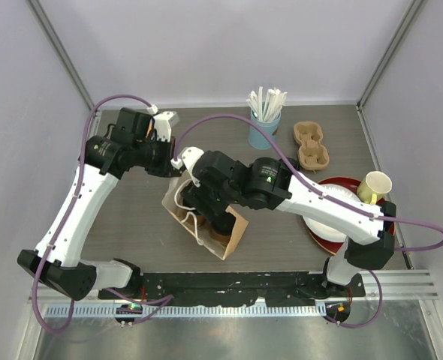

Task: Pack the takeout coffee

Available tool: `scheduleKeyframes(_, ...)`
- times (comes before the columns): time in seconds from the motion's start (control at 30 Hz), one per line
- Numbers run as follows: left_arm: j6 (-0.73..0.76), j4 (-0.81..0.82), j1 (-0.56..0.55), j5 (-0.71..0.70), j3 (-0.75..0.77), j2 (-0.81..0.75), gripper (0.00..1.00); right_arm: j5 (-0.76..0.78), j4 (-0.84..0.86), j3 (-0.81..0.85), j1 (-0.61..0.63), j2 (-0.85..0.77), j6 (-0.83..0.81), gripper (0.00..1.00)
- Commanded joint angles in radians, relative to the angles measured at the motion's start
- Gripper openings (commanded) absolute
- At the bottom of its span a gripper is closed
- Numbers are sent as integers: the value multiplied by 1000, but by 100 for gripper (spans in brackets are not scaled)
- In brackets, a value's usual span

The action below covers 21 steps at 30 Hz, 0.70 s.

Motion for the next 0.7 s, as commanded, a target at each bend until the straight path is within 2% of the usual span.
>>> scheduleKeyframes(0.0,-6,32,0,3,-17,-12,0,-33,63,34,1,-76,29,67)
scheduleKeyframes(0.13,-23,47,0,7,-60,-19,0,-68,92,55,-13,-96,68,70)
scheduleKeyframes(0.53,-14,31,0,-2,-37,5,0,-177,240,95,-134,-146,170,75)
scheduleKeyframes(0.6,-8,31,0,-16,-20,7,6,-182,264,92,-165,-157,196,75)
scheduleKeyframes(0.63,-5,31,0,-22,-12,7,16,-177,293,90,-212,-168,227,75)
scheduleKeyframes(0.67,3,32,2,-26,-6,5,20,-167,306,92,-235,-171,239,75)
